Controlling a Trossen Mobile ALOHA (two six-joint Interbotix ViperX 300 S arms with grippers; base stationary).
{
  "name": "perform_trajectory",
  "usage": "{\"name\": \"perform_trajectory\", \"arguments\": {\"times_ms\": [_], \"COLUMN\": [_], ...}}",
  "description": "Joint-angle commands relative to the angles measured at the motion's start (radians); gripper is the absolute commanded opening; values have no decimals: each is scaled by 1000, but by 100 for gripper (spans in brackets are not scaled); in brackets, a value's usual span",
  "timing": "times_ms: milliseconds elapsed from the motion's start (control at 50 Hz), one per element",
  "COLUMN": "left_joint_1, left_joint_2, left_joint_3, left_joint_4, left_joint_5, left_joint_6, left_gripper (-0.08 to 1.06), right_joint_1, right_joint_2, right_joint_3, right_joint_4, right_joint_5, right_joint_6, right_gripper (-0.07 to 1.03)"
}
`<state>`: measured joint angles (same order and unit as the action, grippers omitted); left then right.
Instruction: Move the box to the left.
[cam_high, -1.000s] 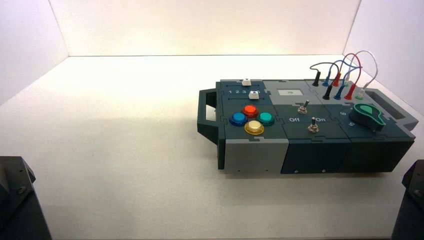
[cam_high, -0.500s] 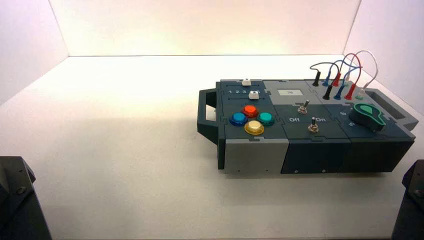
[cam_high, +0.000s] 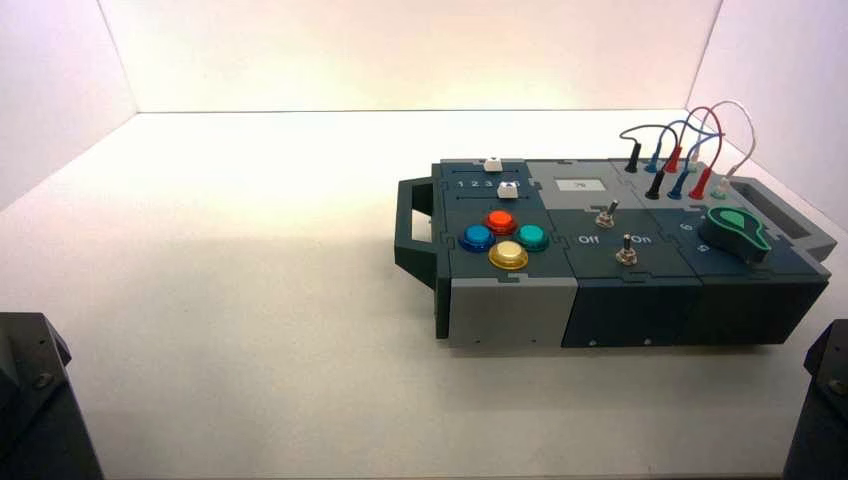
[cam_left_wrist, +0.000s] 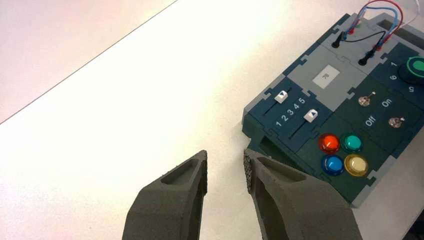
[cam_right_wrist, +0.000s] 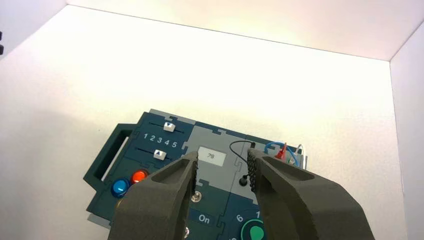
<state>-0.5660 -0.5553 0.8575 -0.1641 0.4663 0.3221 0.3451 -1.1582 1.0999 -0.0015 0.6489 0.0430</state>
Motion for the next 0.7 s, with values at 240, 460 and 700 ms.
{"name": "perform_trajectory", "arguments": {"times_ms": [240, 460, 700], "left_joint_1": [-12, -12, -12], "left_joint_2": [-9, -14, -5], "left_joint_3": [-23, -21, -21], "left_joint_4": [-2, 0, -2], "left_joint_5": [-5, -5, -3], "left_joint_6": [0, -2, 0], "left_gripper": [41, 41, 41], "right_joint_1": [-5, -5, -5], "right_joint_2": [11, 11, 9], "right_joint_3": [-18, -18, -18], "right_joint_4": [0, -2, 0], "right_joint_5": [-6, -6, -5], "right_joint_6": [5, 5, 5], "right_gripper": [53, 53, 53]}}
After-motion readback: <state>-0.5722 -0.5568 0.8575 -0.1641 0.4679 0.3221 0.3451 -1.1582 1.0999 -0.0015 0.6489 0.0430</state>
